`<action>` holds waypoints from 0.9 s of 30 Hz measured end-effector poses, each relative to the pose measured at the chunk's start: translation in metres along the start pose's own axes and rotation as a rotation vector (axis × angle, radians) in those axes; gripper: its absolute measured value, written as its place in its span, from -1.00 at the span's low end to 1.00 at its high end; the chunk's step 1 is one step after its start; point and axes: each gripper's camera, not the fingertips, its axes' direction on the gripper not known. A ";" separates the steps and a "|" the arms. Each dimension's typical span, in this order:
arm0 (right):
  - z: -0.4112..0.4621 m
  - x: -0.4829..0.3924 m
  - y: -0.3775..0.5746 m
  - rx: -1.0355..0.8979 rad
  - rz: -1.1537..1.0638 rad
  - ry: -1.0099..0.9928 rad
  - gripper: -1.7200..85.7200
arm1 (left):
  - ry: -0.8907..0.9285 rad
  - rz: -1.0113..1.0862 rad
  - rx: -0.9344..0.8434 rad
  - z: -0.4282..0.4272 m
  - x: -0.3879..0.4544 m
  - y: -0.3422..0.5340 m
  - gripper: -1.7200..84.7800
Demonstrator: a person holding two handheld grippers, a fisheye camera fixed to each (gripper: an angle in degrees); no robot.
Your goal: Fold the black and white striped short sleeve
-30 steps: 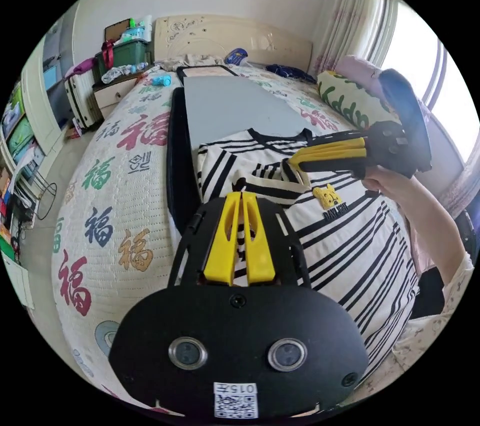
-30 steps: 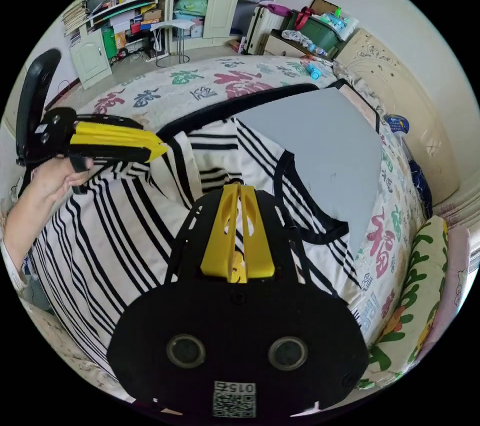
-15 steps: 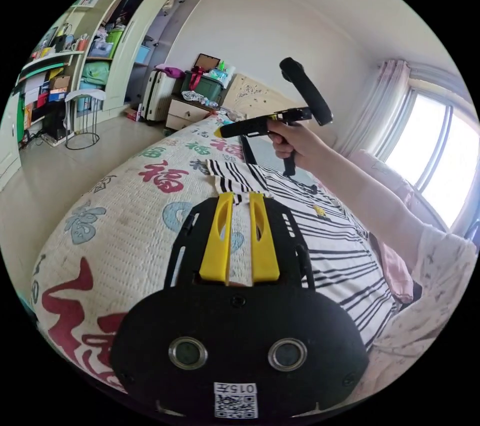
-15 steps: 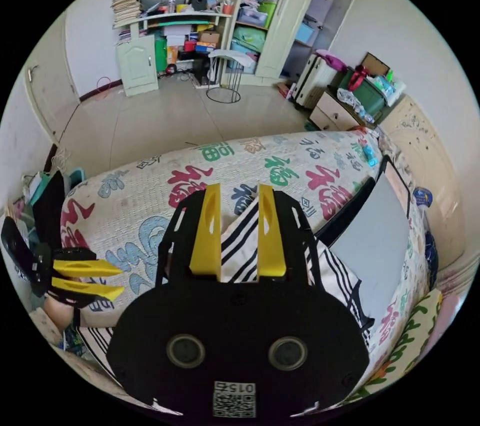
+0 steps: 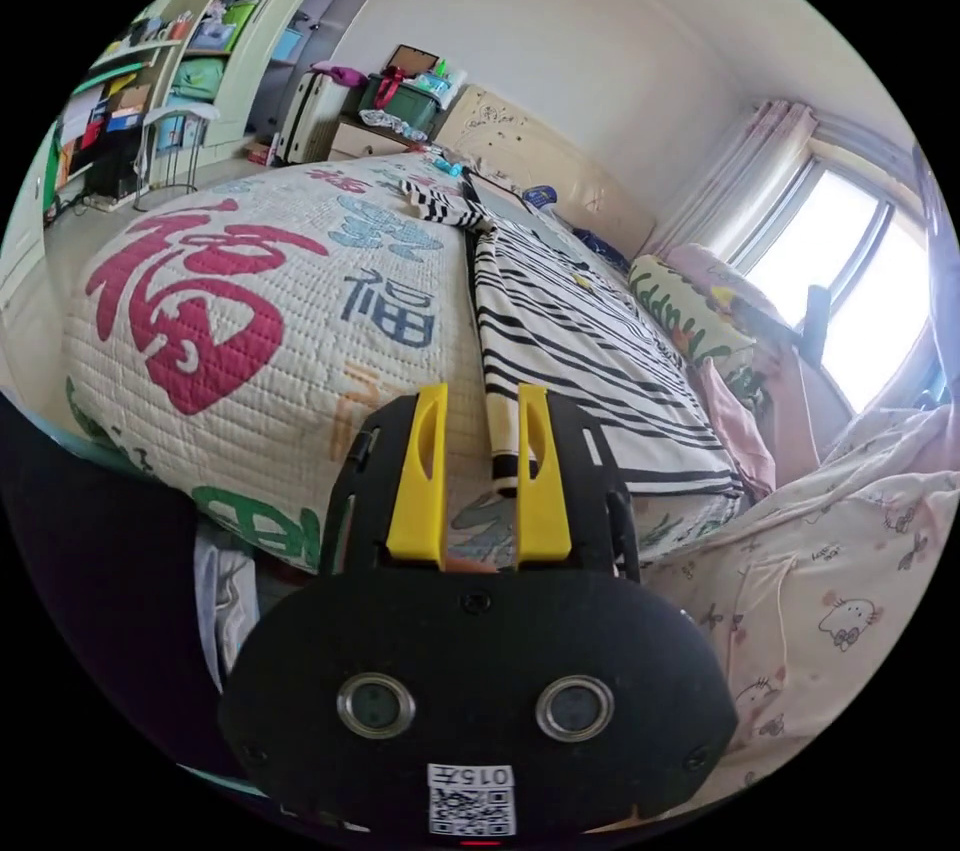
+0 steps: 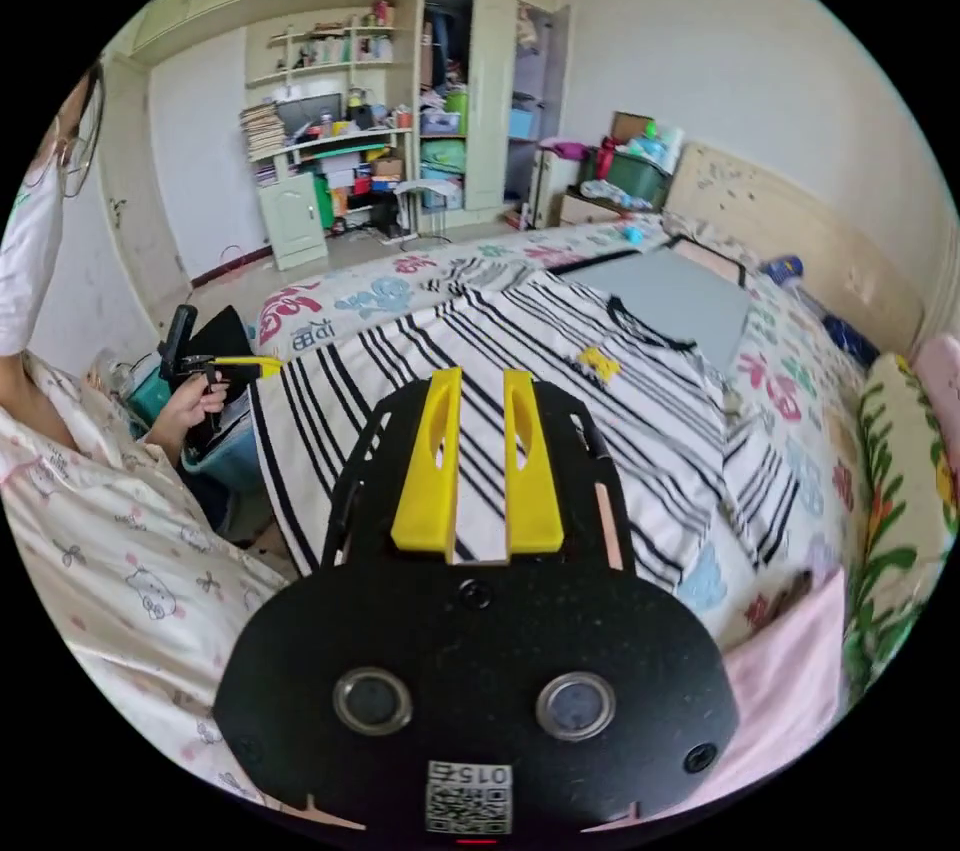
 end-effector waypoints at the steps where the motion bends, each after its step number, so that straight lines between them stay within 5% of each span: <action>1: -0.019 0.011 0.033 -0.022 0.082 0.020 -0.75 | 0.032 -0.011 0.000 -0.003 0.004 0.003 -0.72; 4: -0.059 0.036 0.104 -0.030 0.297 0.093 -0.71 | 0.095 0.001 -0.023 -0.006 0.026 0.001 -0.73; 11: -0.099 0.058 0.182 -0.148 0.568 0.129 -0.66 | -0.094 0.047 -0.063 -0.021 0.076 -0.006 -0.95; 19: -0.107 0.028 0.140 -0.214 0.556 0.089 -0.94 | -0.137 0.018 0.017 -0.070 0.114 -0.008 -0.97; 27: -0.162 -0.017 0.090 -0.219 0.551 0.149 -0.98 | -0.206 0.017 0.040 -0.125 0.146 -0.030 -0.97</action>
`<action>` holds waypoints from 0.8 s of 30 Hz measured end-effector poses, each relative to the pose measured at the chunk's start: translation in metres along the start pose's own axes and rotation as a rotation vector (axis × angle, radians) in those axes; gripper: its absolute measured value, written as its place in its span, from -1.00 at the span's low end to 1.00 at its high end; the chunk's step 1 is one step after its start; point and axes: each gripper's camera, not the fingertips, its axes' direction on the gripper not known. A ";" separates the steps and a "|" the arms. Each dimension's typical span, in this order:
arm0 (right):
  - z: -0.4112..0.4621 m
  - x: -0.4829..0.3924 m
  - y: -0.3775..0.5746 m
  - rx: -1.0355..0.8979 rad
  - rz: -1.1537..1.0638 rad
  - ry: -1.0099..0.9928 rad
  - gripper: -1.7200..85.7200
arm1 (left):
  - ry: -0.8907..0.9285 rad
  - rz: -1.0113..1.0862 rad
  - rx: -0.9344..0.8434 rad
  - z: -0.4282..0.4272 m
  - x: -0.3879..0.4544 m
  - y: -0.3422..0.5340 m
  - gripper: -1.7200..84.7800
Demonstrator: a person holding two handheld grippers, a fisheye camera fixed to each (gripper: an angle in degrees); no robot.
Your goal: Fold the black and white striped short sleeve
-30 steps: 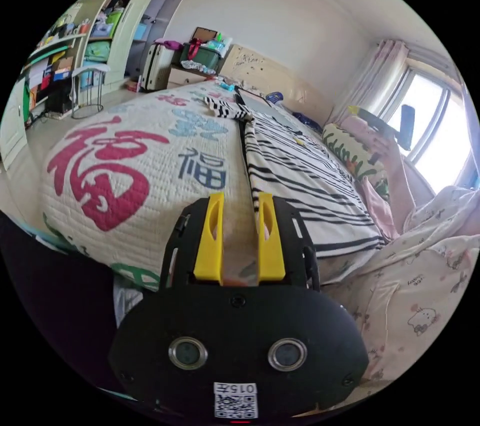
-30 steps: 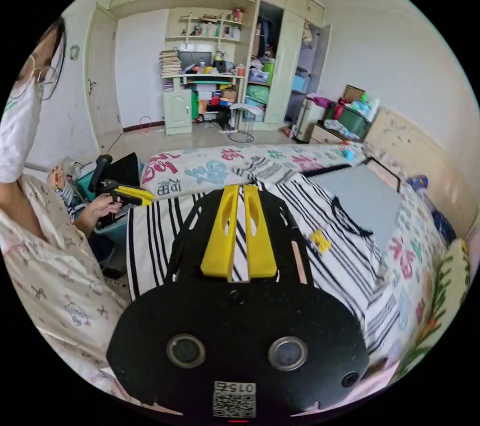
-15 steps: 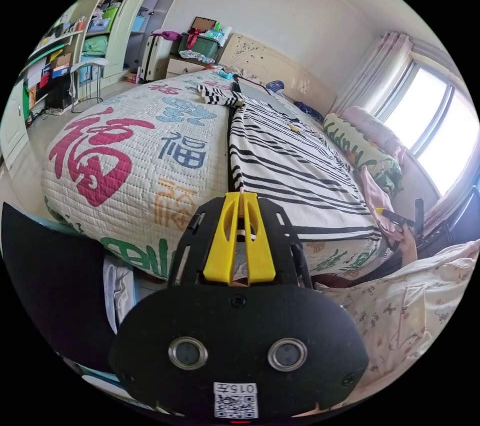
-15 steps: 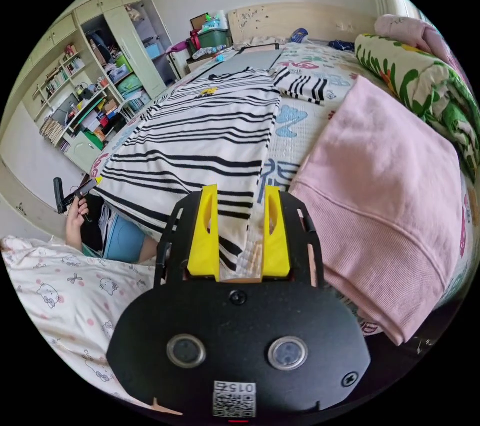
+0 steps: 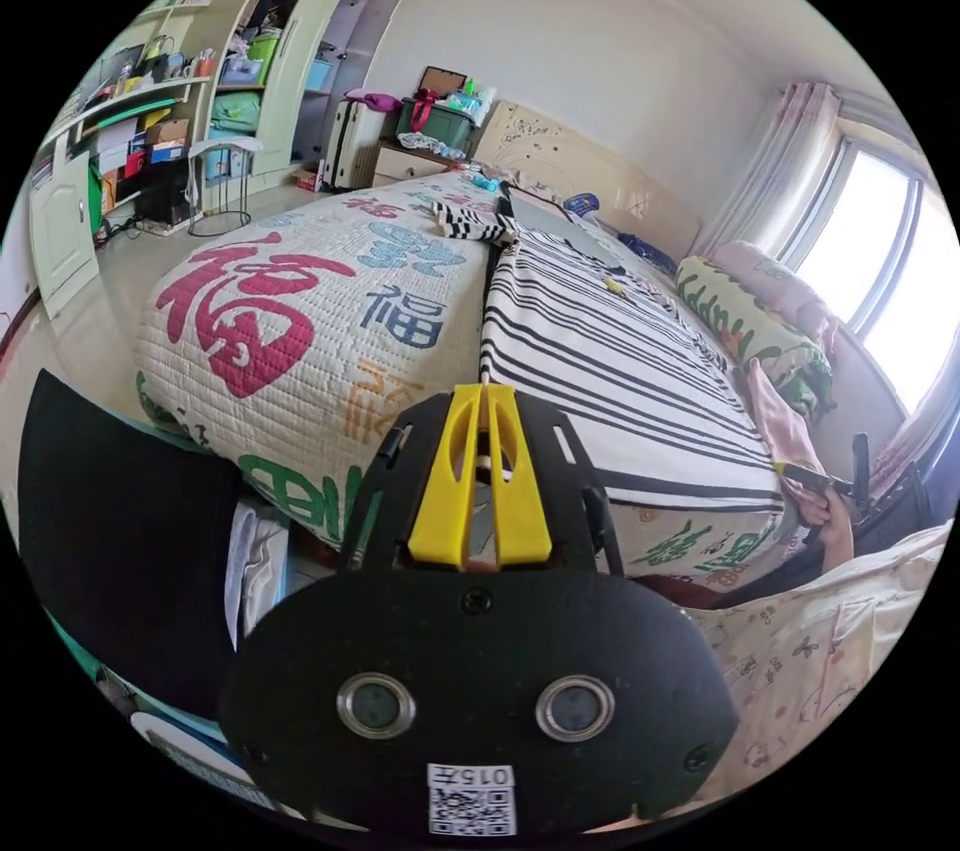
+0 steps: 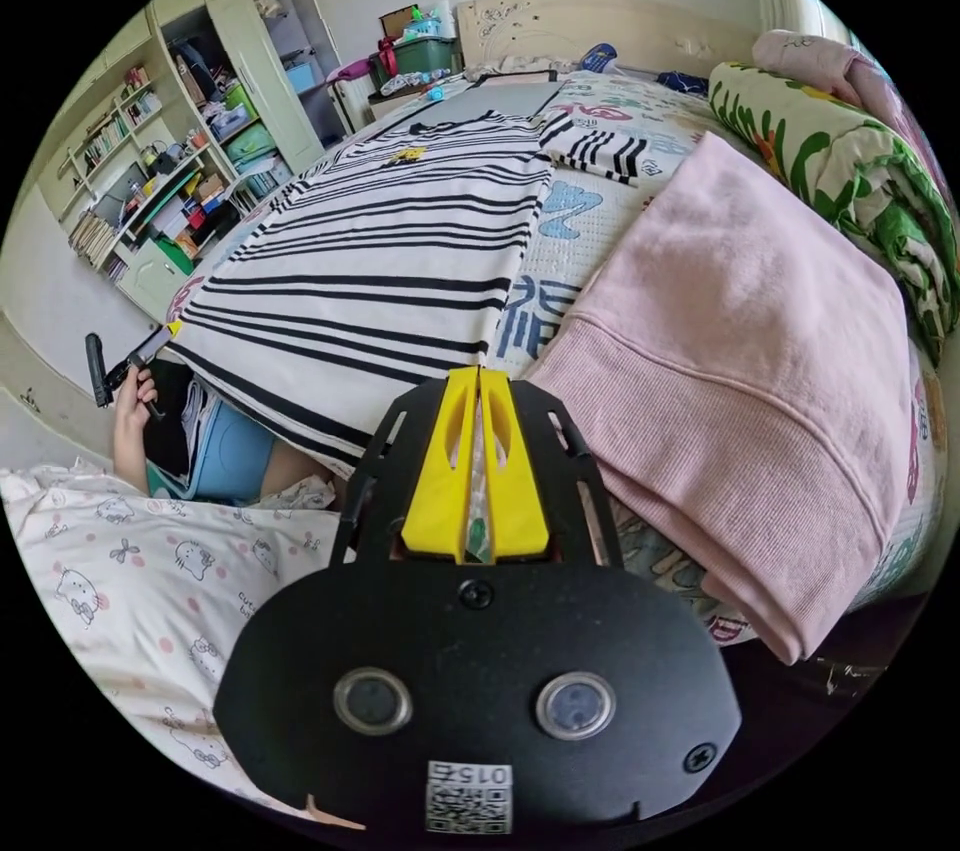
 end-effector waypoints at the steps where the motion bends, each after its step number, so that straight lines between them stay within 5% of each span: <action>1: -0.006 -0.008 0.000 -0.009 0.000 0.005 -0.98 | -0.019 0.008 -0.019 -0.004 0.004 -0.005 -0.96; 15: -0.122 -0.105 -0.019 -0.019 -0.006 -0.089 -0.78 | -0.187 0.059 -0.099 -0.092 0.044 -0.058 -0.83; 21: -0.252 -0.137 -0.007 0.346 0.011 -0.044 -0.74 | -0.368 0.176 0.127 -0.194 0.097 -0.086 -0.80; 24: -0.318 -0.208 0.020 0.756 -0.112 0.209 -0.76 | -0.427 0.275 0.353 -0.241 0.139 -0.091 -0.79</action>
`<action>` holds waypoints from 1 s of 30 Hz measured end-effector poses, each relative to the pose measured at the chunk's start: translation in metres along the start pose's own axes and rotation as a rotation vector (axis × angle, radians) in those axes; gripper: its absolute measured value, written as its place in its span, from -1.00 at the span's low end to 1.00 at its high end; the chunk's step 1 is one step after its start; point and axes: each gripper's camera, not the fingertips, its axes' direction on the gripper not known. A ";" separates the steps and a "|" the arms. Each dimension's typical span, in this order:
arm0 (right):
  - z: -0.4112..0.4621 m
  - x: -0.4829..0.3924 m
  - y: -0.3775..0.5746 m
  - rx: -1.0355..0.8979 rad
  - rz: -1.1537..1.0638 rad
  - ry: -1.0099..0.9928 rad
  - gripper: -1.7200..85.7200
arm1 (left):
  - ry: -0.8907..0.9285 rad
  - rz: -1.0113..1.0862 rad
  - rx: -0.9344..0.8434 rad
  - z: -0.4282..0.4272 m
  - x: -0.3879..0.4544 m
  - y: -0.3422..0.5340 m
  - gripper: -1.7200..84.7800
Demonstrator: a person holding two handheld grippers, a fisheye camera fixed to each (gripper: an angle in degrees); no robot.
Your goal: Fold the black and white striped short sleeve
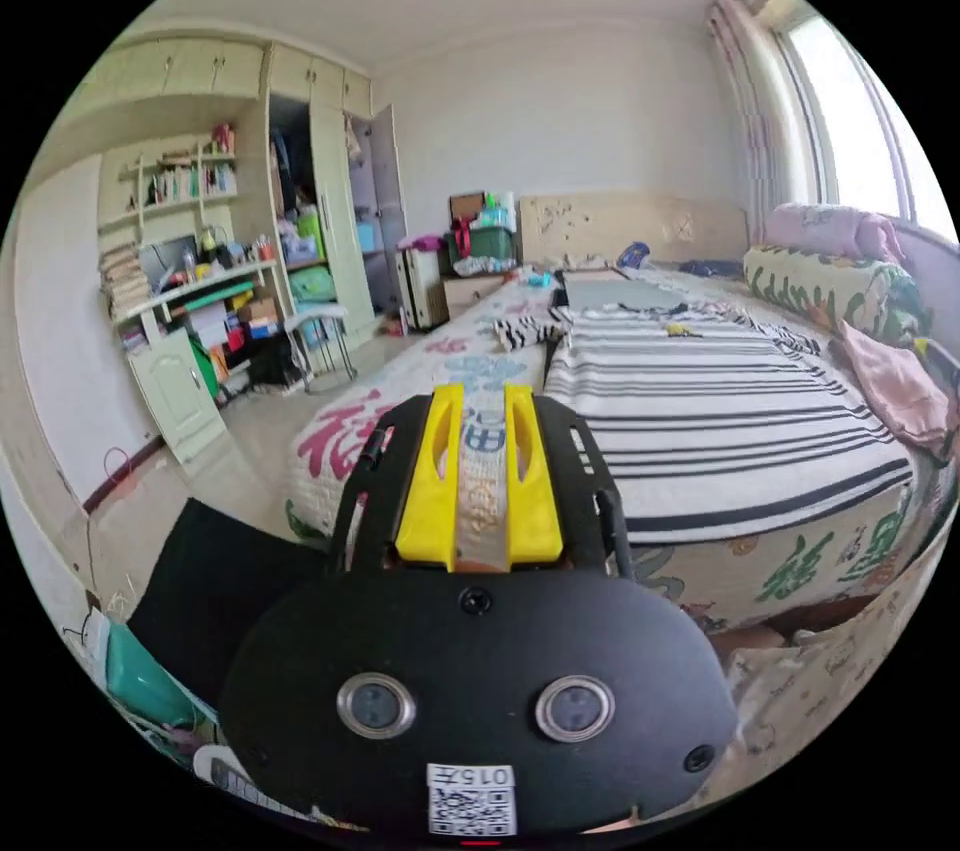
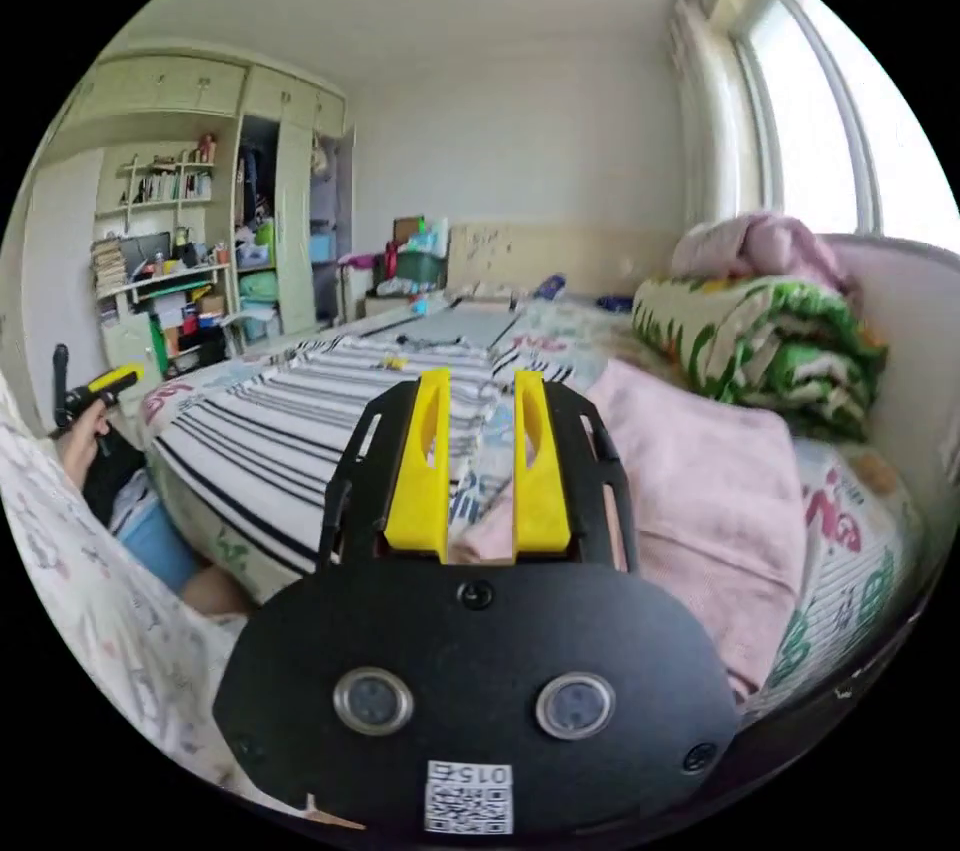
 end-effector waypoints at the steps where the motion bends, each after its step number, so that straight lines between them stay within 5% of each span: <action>1: -0.024 -0.028 -0.008 0.153 -0.072 0.134 -0.79 | -0.056 0.023 0.100 -0.016 0.008 -0.007 -0.79; 4: -0.056 -0.085 -0.018 0.506 -0.115 0.475 -0.83 | -0.161 0.110 0.298 -0.041 0.034 -0.017 -0.77; 6: -0.056 -0.092 -0.039 0.534 -0.100 0.482 -0.83 | -0.224 0.173 0.401 -0.047 0.050 -0.022 -0.76; 15: 0.097 0.032 -0.193 0.071 0.475 0.061 -0.76 | -0.084 0.288 0.260 0.034 0.046 -0.130 -0.75; 20: 0.264 0.133 -0.259 -0.229 0.799 -0.021 -0.70 | 0.500 0.097 0.258 0.115 -0.010 -0.232 -0.70; 25: 0.358 0.167 -0.298 -0.459 0.735 0.139 -0.66 | 0.667 0.041 0.212 0.211 -0.012 -0.356 -0.70; 30: 0.377 0.170 -0.314 -0.524 0.705 0.092 -0.78 | 0.713 0.283 0.051 0.344 0.105 -0.495 -0.70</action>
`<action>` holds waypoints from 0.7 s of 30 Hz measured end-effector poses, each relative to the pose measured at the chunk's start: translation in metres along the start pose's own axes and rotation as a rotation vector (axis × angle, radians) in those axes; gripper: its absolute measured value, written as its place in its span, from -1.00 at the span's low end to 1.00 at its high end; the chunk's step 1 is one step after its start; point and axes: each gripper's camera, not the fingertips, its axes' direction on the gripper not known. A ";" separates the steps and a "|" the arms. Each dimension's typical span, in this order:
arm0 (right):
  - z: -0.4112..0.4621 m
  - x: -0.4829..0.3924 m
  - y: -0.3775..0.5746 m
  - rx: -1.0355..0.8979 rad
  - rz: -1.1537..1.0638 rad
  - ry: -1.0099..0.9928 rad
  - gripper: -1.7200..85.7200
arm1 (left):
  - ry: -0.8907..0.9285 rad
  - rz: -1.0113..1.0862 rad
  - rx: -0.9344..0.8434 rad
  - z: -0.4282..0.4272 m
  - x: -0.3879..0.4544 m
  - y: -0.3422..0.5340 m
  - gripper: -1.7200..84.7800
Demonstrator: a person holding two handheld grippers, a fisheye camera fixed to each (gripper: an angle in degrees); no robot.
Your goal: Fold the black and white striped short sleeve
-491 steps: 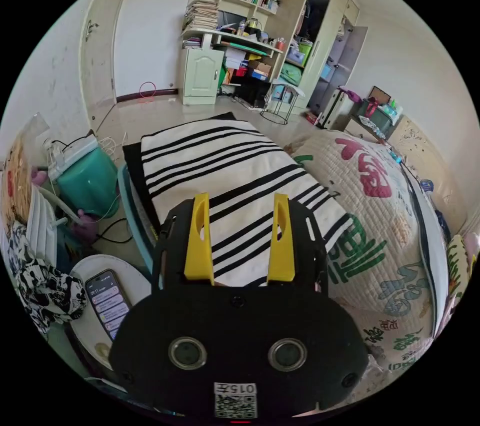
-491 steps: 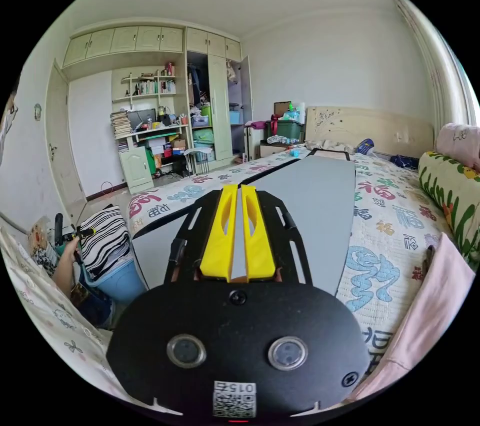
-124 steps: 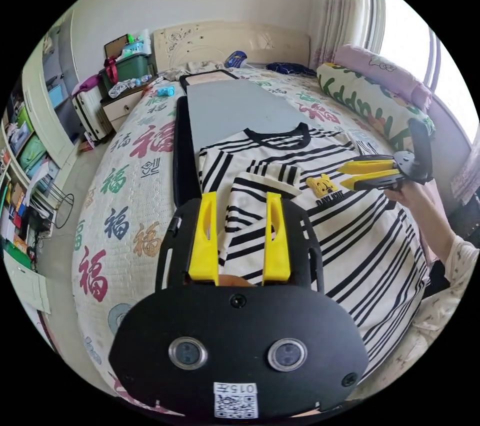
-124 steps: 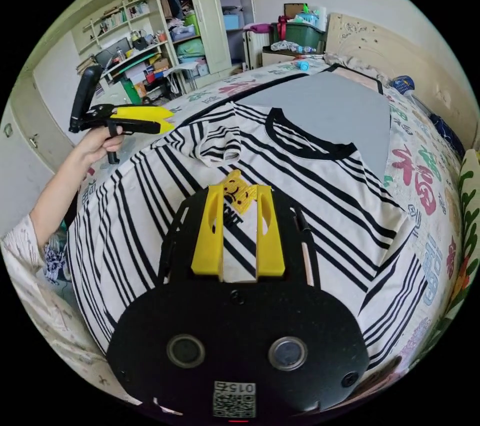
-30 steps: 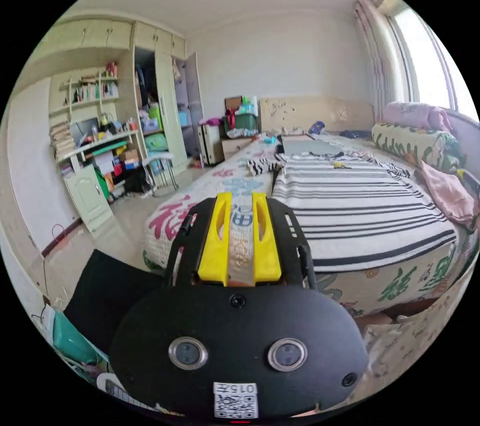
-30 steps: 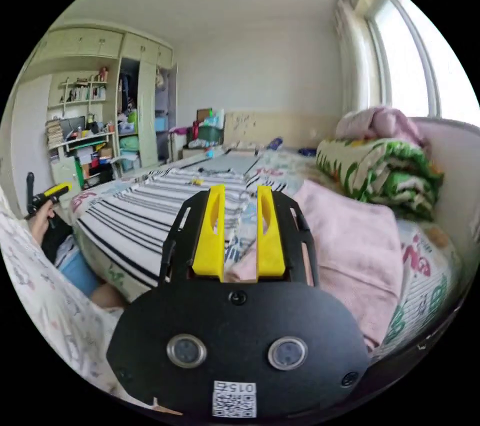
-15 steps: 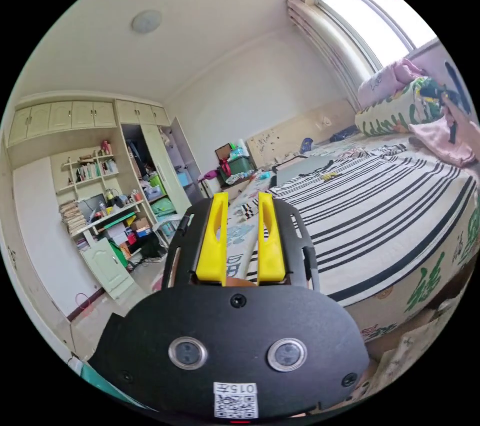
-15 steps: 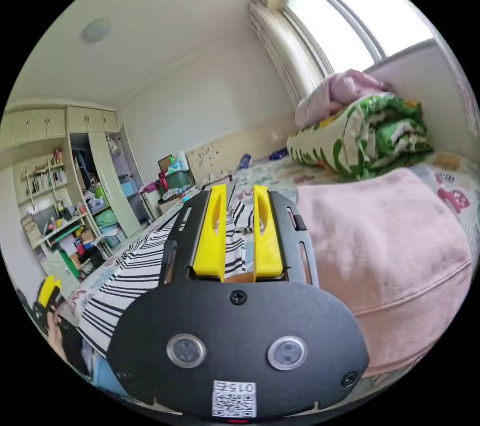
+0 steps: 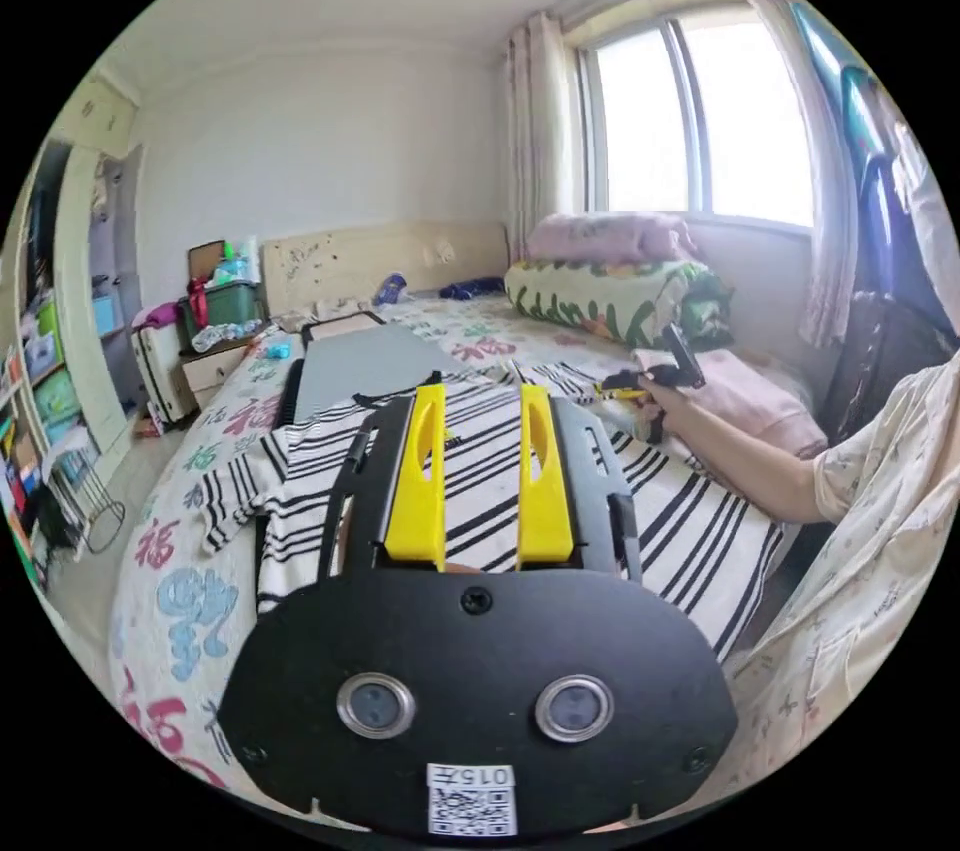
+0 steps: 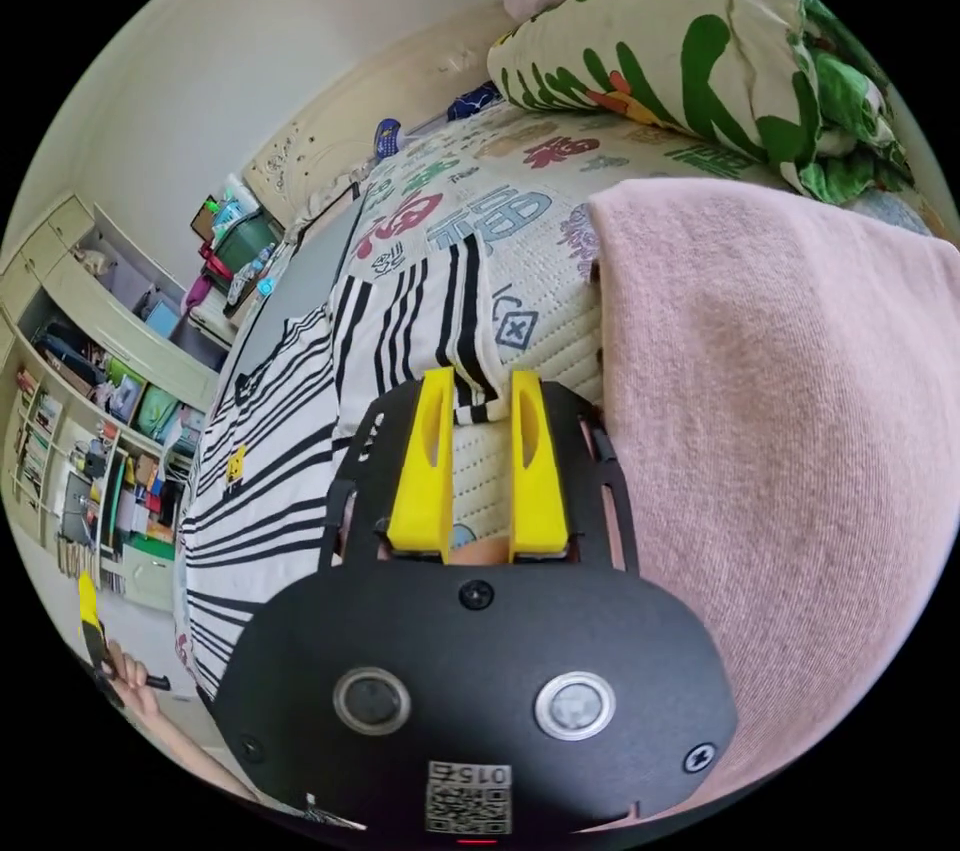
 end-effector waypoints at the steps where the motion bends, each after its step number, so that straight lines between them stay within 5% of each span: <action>1: -0.003 0.000 -0.006 -0.013 0.007 -0.022 -0.81 | 0.025 0.062 -0.083 0.059 0.002 -0.036 -0.70; 7: -0.025 0.049 -0.025 -0.043 0.226 -0.355 -0.92 | 0.254 0.140 -0.241 0.370 0.019 -0.207 -0.78; 14: -0.061 0.041 -0.026 -0.019 0.216 -0.447 -0.94 | 0.305 0.103 -0.631 0.714 0.094 -0.322 -0.76; 21: -0.075 0.043 0.003 0.021 0.258 -0.531 -0.94 | 0.154 0.033 -0.821 0.819 0.069 -0.312 -0.73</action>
